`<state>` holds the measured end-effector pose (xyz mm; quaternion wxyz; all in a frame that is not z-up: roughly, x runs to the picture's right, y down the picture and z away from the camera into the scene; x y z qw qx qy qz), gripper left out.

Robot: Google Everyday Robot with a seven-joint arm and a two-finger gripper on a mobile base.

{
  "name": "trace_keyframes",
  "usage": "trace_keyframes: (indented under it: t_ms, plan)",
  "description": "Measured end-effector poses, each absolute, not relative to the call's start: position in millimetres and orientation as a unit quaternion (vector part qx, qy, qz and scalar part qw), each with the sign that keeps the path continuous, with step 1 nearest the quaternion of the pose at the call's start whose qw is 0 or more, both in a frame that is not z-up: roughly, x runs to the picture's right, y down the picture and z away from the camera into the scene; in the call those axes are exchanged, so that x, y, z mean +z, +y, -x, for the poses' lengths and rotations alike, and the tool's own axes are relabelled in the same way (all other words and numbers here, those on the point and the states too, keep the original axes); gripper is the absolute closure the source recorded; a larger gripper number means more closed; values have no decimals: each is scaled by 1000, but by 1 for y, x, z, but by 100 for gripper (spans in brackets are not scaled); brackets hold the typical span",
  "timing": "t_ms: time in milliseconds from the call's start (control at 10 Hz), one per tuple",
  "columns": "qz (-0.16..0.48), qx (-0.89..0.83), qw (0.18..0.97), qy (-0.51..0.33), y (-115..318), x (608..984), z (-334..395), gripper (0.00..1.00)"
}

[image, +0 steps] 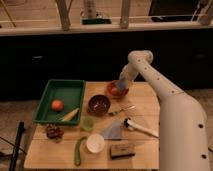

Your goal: Place sponge in red bowl

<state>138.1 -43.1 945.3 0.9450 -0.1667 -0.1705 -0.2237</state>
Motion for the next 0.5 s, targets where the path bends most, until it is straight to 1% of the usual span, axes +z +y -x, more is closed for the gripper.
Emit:
trace_keyframes:
  t_ms: [500]
  plan:
    - [162, -253, 935, -189, -38, 932, -134, 100]
